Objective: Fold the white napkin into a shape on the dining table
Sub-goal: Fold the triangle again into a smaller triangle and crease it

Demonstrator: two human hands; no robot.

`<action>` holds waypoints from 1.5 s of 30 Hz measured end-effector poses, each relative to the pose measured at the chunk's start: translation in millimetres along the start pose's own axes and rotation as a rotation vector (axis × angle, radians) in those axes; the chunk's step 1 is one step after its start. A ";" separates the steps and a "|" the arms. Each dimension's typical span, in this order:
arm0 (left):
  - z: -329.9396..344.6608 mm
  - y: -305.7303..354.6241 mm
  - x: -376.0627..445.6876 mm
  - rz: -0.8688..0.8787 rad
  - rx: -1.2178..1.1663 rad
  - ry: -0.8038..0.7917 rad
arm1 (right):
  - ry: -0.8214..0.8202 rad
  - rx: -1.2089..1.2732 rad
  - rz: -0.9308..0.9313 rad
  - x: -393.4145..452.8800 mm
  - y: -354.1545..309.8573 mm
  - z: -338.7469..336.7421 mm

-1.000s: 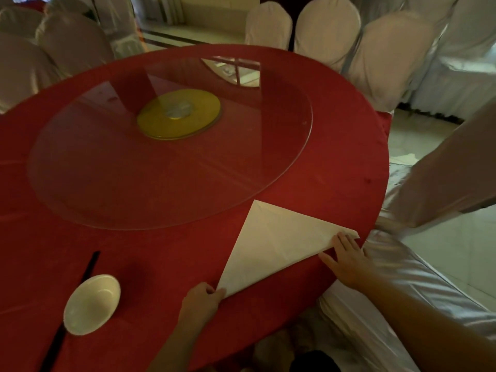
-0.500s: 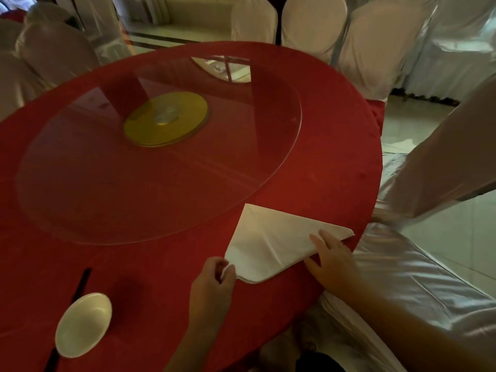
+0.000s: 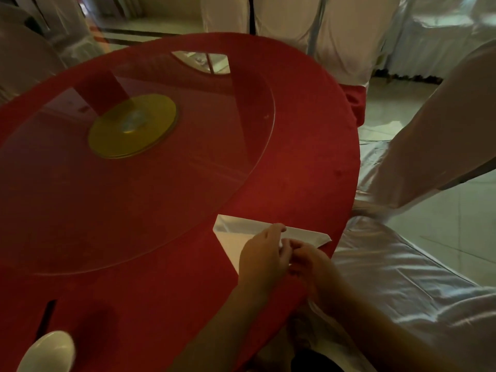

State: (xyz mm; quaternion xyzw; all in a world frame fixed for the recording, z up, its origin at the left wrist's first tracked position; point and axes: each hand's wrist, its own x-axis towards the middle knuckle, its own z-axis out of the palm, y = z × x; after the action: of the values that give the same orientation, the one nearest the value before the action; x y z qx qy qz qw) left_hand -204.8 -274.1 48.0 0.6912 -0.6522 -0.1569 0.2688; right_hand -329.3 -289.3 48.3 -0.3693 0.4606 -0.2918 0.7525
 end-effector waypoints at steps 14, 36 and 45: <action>57.5 -4.5 -8.9 0.070 0.110 -0.085 | 0.202 -0.570 -0.065 54.7 7.4 -71.7; 55.9 -61.7 -59.7 -0.185 0.199 -0.033 | 0.253 -1.078 -0.311 74.9 11.7 -108.9; 57.0 -72.6 -64.9 -0.037 0.314 -0.064 | 0.270 -1.097 -0.364 74.4 11.8 -110.1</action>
State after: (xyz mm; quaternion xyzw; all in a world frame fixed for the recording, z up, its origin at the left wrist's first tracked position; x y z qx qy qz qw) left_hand -184.4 -219.2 -48.4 0.7313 -0.6641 -0.0799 0.1334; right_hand -398.0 -372.4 -30.3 -0.7371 0.5648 -0.1801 0.3244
